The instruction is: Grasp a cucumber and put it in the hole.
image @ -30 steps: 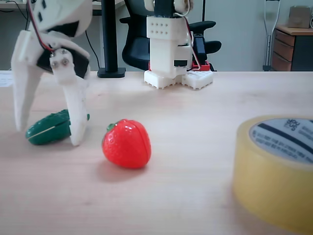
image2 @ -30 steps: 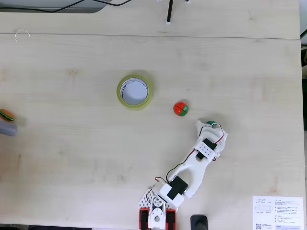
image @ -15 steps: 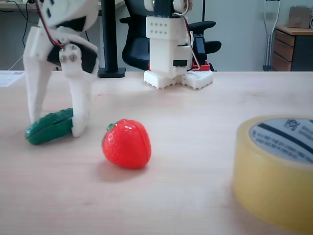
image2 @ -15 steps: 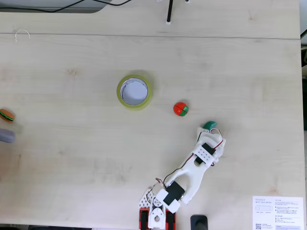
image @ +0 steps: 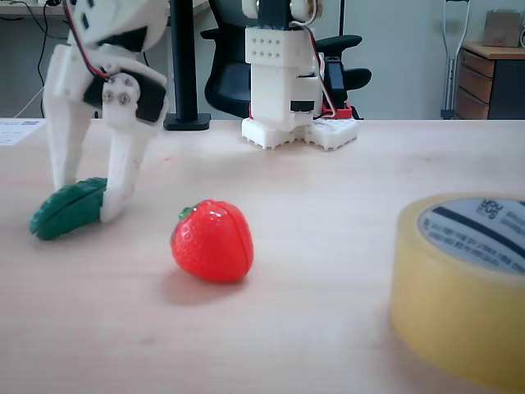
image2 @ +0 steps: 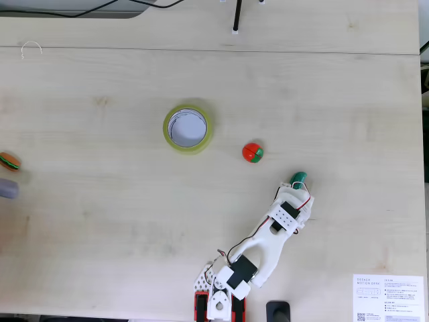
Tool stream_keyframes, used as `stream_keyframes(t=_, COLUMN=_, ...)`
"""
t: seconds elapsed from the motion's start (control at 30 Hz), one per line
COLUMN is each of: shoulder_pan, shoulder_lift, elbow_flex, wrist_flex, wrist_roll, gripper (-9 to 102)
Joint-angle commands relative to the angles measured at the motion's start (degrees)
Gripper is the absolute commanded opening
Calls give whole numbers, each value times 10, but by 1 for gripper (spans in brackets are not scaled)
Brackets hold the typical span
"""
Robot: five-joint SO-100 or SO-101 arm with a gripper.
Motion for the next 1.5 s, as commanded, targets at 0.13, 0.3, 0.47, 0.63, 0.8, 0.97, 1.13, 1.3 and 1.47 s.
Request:
stream_keyframes(t=0.13, shoulder_pan=7, shoulder_lift=71, elbow_flex=-4, wrist_flex=10, wrist_roll=0, gripper=9)
stream_keyframes(t=0.3, shoulder_pan=7, shoulder_lift=80, elbow_flex=-4, wrist_flex=14, wrist_roll=1, gripper=8)
stream_keyframes(t=0.47, shoulder_pan=6, shoulder_lift=78, elbow_flex=-4, wrist_flex=24, wrist_roll=1, gripper=7)
stream_keyframes(t=0.63, shoulder_pan=5, shoulder_lift=68, elbow_flex=-1, wrist_flex=24, wrist_roll=1, gripper=3)
stream_keyframes(t=0.8, shoulder_pan=6, shoulder_lift=93, elbow_flex=-2, wrist_flex=25, wrist_roll=1, gripper=1)
stream_keyframes(t=0.97, shoulder_pan=6, shoulder_lift=103, elbow_flex=-2, wrist_flex=34, wrist_roll=4, gripper=1)
stream_keyframes(t=1.13, shoulder_pan=6, shoulder_lift=127, elbow_flex=-3, wrist_flex=35, wrist_roll=4, gripper=1)
stream_keyframes(t=1.3, shoulder_pan=6, shoulder_lift=169, elbow_flex=-22, wrist_flex=79, wrist_roll=14, gripper=0)
stream_keyframes(t=1.47, shoulder_pan=0, shoulder_lift=221, elbow_flex=-35, wrist_flex=120, wrist_roll=33, gripper=1)
